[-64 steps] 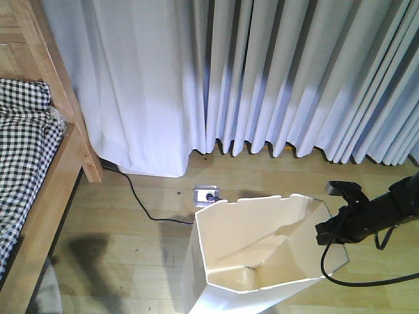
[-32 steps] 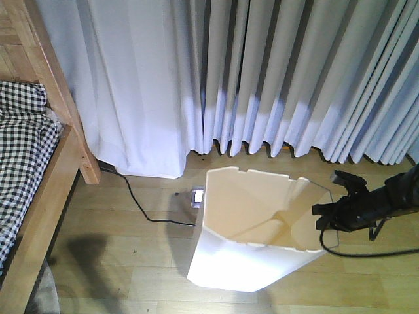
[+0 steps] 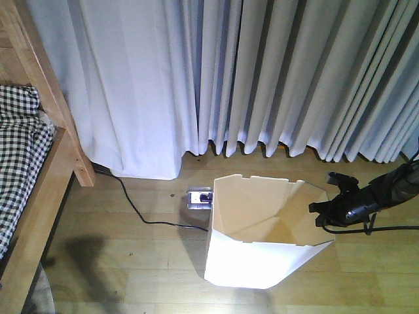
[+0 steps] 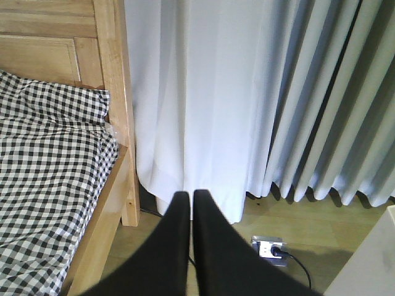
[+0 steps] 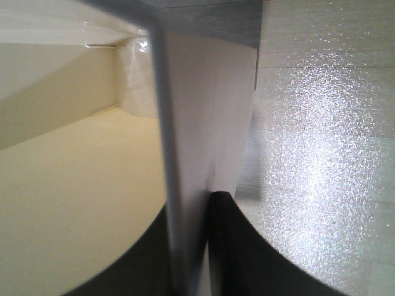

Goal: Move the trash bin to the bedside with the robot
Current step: 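Lower the bin to the floor beside the bed with the right gripper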

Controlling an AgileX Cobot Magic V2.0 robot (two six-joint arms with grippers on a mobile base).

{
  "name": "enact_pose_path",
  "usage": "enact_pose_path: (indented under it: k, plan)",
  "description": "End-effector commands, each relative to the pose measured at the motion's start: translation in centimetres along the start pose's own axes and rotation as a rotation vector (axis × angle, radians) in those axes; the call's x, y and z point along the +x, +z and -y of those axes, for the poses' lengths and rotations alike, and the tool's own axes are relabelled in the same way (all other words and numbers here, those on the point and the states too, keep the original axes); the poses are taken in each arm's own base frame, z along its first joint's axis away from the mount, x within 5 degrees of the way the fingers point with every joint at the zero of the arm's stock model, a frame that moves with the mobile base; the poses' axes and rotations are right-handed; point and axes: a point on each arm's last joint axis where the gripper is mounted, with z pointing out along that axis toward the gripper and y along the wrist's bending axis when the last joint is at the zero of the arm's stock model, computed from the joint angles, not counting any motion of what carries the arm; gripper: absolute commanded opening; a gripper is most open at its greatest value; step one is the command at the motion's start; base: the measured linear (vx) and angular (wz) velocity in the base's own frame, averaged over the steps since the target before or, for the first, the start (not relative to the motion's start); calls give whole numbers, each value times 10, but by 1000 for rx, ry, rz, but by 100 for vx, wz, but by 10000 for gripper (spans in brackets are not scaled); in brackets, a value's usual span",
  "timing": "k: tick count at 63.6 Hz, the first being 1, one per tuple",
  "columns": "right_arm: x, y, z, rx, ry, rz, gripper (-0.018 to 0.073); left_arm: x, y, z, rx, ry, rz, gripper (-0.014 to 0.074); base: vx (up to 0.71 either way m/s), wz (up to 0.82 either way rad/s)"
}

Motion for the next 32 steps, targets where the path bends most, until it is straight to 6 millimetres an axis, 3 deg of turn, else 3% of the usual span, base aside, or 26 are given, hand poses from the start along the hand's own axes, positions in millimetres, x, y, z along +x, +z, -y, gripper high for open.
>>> enact_pose_path:
  k: [1, 17, 32]
  plan:
    - [-30, -21, -15, -137, 8, 39, -5, -5, -1, 1, 11, -6, 76, -6, 1, -3]
    - [-45, 12, 3, -129, 15, 34, -5, -5, -1, 1, 11, -6, 76, -6, 1, -2]
    - [-58, 38, -2, -70, -91, -24, 0, -5, -1, 1, 11, -6, 76, -6, 0, 0]
